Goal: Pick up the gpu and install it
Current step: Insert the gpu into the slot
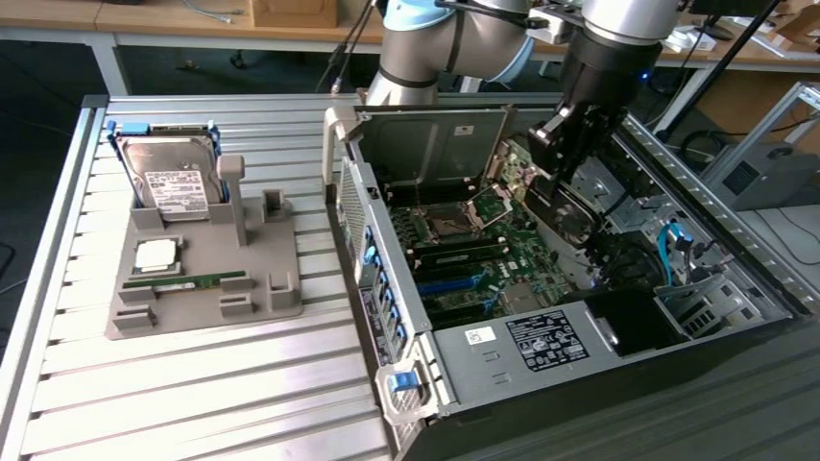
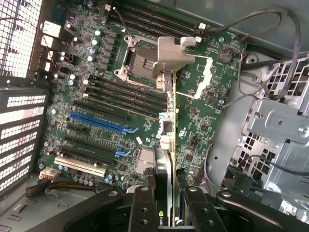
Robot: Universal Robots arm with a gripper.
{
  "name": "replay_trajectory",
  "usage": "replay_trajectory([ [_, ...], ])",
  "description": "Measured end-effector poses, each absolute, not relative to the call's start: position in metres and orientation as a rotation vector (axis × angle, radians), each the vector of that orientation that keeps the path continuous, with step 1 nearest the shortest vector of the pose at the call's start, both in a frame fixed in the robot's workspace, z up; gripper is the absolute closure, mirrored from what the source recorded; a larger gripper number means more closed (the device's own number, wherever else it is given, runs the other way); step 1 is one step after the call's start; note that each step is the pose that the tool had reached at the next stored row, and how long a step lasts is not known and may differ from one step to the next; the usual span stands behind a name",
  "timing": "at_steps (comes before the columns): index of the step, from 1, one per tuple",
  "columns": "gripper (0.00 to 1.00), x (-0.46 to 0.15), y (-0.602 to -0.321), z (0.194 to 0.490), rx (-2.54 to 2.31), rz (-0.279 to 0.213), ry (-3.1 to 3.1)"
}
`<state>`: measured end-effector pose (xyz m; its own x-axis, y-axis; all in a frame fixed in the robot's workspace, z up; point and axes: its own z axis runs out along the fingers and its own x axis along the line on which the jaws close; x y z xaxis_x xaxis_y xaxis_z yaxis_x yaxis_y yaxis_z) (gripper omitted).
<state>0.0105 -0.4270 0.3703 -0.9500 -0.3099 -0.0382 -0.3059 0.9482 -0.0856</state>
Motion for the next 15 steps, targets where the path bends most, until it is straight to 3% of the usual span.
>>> replay_trajectory([
  [15,0.73,0.0105,-0.4270,0.3699,-0.581,-0.119,3.030],
])
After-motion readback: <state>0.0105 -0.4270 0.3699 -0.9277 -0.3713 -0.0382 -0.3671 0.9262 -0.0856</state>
